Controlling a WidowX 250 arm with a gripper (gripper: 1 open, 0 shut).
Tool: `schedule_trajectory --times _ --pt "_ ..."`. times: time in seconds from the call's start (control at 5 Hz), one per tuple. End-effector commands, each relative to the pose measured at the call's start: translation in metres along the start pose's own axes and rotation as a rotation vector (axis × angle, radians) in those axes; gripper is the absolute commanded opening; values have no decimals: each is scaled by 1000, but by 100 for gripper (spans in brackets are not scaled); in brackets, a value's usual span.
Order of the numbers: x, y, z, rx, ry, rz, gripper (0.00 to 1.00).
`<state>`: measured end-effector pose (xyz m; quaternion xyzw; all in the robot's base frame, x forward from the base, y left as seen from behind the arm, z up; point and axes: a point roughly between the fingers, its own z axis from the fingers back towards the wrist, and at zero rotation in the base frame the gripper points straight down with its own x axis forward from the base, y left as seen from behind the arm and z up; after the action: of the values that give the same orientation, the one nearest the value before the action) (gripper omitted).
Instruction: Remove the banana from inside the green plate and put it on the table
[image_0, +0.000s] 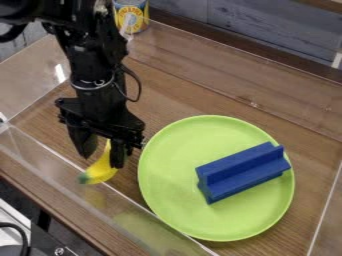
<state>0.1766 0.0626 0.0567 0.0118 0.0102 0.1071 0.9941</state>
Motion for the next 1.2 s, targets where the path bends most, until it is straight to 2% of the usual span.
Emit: schedule_trajectory --times 0.0,0.4,0.6,0.8,1.0 --pt "5 5 -1 7 -12 5 100" --pt "10 6 -11 0 -18 9 100" --pt "16 6 0 -15 -28 4 100" --pt "23 7 16 -37 -52 3 100" --pt "35 6 46 -85 -85 6 100"
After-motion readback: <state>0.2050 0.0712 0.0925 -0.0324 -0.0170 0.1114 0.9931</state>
